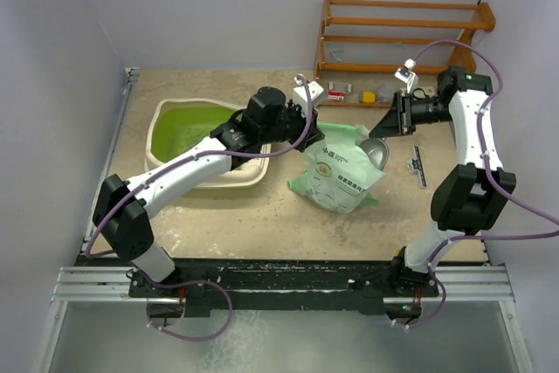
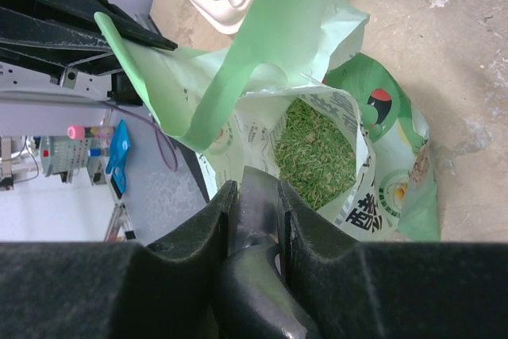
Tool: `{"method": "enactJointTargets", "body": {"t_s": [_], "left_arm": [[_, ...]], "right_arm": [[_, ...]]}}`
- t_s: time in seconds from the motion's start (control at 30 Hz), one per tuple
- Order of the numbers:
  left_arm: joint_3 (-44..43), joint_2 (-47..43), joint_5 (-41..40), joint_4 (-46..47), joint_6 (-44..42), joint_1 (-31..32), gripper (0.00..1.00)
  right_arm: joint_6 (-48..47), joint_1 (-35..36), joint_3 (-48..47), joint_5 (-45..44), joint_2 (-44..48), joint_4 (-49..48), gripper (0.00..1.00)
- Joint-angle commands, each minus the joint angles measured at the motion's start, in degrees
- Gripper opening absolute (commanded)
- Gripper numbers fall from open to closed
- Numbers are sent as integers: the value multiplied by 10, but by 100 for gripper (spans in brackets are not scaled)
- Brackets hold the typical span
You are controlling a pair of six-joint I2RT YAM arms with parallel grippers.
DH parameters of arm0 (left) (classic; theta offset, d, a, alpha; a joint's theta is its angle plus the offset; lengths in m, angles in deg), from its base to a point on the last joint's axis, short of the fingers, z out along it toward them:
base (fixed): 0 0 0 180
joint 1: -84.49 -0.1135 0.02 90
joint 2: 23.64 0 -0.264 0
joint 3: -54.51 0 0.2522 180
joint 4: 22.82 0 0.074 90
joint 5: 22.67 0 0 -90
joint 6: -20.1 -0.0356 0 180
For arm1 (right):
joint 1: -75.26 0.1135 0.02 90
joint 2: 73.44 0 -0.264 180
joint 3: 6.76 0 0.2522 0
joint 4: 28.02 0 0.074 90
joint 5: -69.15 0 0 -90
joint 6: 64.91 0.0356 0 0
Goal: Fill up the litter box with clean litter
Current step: 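Scoop the cat litter from the cat litter bag.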
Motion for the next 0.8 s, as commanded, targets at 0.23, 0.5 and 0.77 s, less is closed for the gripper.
{"method": "enactJointTargets", "body": {"t_s": [0.23,0.5,0.77], "left_arm": [[4,-56,-19,62,3,0,6],[18,-79,-27,65,10,1,6],[26,-91,-34,74,14,1,6]], "right_arm": [[48,-37,4,80,-6,0,0],[96,-48,4,93,-18,-66,0],[143,-70,-29,101,-25,-102,0]]}}
